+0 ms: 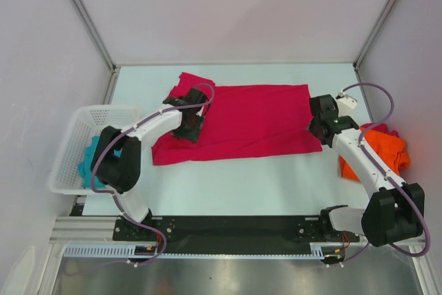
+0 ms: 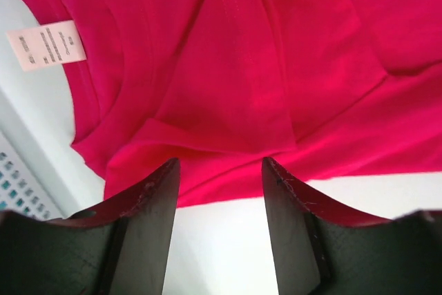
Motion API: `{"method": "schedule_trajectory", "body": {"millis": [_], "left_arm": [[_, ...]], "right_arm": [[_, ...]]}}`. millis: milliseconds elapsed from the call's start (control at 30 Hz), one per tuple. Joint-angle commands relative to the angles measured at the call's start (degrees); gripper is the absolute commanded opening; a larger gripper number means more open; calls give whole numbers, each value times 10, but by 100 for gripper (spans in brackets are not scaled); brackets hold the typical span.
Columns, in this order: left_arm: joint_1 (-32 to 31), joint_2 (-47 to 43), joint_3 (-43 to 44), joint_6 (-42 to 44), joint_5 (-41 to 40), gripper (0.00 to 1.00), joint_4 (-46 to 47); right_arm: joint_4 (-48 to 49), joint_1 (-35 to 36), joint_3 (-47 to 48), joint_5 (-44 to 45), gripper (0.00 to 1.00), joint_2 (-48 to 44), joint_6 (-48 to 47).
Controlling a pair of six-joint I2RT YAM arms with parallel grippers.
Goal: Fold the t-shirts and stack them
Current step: Fold the flattened tshirt in 1/3 of the way
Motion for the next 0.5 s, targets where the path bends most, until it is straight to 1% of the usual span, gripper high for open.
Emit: {"method": "schedule_trajectory", "body": {"millis": [0, 100, 333, 467], "left_arm": [[-11, 23, 24, 51, -66, 57, -12], [-16, 35, 24, 62, -44, 57, -7], [-72, 55, 33, 77, -50, 57, -3], [-82, 62, 36, 79, -51, 57, -5]], "right_arm": [[-8, 3, 0, 9, 61, -17, 4], [-7, 3, 0, 10, 61, -16, 3], [-2, 3, -7, 9, 61, -17, 4], [2, 2, -11, 9, 61, -17, 3]]}}
